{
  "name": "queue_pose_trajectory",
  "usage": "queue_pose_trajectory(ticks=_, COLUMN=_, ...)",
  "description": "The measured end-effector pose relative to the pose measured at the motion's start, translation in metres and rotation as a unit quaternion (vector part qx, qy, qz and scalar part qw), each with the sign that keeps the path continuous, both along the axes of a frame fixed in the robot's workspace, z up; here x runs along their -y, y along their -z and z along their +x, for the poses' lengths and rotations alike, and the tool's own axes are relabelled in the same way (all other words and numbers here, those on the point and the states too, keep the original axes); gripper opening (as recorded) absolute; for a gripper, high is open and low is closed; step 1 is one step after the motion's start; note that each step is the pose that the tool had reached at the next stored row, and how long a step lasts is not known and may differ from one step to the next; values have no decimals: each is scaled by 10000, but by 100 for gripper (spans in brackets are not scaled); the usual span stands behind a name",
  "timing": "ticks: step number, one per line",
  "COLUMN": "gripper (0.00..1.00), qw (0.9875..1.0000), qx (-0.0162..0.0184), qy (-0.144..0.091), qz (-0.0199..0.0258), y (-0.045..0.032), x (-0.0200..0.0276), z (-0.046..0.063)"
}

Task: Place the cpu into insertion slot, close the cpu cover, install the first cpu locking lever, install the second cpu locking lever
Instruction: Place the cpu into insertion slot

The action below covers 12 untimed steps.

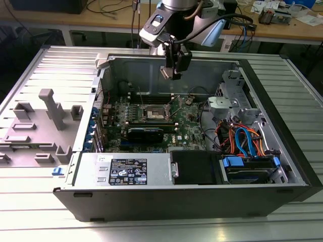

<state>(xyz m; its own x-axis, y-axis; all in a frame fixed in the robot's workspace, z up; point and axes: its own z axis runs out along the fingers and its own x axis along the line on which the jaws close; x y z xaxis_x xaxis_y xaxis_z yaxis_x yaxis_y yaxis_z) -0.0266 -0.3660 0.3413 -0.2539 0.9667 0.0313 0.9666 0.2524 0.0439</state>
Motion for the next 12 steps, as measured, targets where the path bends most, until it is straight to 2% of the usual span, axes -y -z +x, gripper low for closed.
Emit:
queue_pose_trajectory(ticks=1, gripper=54, qw=9995, qx=-8, qy=309, qz=-3, y=36, x=0, z=0)
queue_pose_trajectory(ticks=2, gripper=54, qw=9994, qx=-8, qy=358, qz=-4, y=39, x=0, z=0)
queue_pose_trajectory(ticks=12, gripper=54, qw=9993, qx=-8, qy=364, qz=-3, y=40, x=0, z=0)
